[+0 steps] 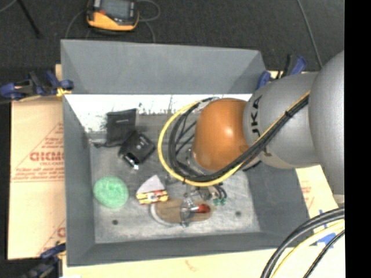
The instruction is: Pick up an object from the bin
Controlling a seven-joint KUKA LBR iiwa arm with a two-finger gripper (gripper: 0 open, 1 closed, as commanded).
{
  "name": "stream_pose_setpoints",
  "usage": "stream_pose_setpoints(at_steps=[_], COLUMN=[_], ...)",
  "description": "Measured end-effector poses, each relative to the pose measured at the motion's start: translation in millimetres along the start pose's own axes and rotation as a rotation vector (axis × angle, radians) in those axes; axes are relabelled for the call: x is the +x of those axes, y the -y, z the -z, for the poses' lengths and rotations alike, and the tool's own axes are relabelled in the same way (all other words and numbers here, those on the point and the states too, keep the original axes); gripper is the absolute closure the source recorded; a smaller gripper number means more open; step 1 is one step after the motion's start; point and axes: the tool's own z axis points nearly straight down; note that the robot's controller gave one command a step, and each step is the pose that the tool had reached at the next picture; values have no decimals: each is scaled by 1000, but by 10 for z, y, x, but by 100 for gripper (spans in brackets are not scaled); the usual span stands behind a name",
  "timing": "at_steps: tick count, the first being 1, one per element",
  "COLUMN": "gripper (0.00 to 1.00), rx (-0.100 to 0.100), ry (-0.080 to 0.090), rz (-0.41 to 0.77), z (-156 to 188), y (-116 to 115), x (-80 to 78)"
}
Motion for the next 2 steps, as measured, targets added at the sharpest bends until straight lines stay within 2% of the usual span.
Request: stream_pose_setpoints(at_steps=[1,2], gripper=[0,0], rx=[-1,-2], ry=[0,16], rz=[-177,-11], z=[-146,-406], y=[-46,60], x=[-410,222])
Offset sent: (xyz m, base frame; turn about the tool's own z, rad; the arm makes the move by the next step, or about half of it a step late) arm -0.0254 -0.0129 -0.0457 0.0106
